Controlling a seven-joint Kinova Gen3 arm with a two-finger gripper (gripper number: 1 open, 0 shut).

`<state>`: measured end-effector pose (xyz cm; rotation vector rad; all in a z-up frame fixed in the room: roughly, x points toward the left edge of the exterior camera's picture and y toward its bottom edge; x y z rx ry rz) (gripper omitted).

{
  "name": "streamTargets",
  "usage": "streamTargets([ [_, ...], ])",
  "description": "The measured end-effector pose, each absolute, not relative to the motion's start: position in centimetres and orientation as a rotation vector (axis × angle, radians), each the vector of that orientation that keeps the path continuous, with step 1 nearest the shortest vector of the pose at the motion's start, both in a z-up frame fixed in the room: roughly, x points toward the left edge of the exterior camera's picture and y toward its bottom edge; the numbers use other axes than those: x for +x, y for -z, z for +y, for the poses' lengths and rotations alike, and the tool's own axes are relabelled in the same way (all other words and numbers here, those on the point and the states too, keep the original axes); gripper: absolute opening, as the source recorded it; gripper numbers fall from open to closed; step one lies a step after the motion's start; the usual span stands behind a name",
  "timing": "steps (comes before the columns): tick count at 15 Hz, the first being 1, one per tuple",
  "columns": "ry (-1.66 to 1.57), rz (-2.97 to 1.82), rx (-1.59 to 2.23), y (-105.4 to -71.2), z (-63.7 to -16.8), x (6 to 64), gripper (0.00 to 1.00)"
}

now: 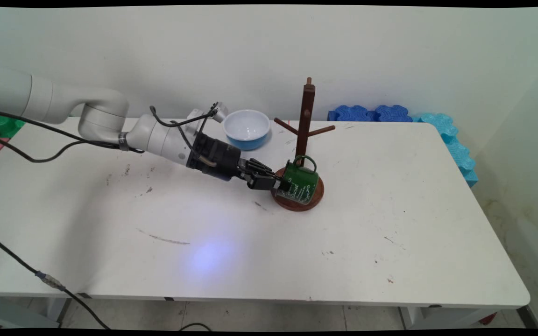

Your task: Place the picked object on the table

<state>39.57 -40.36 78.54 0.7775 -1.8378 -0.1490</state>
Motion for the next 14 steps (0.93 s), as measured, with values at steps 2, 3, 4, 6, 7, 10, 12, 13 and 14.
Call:
streamTargets([
  [2, 0.151, -1.839, 0.769, -78.8, -40.1, 39.6, 0.00],
  [3, 0.152, -1.841, 0.764, -79.0, -40.0, 39.7, 0.00],
  [4, 0.153, -1.842, 0.760, -79.2, -39.8, 39.7, 0.00],
  [6, 0.155, -1.845, 0.751, -79.6, -39.4, 39.9, 0.00],
  [7, 0.156, -1.846, 0.748, -79.8, -39.2, 39.9, 0.00],
  [10, 0.160, -1.851, 0.736, -80.5, -38.5, 40.2, 0.00],
  [12, 0.163, -1.854, 0.728, -81.0, -38.0, 40.3, 0.00],
  [13, 0.164, -1.856, 0.725, -81.2, -37.7, 40.3, 0.00],
  [14, 0.165, -1.859, 0.720, -81.5, -37.5, 40.4, 0.00],
])
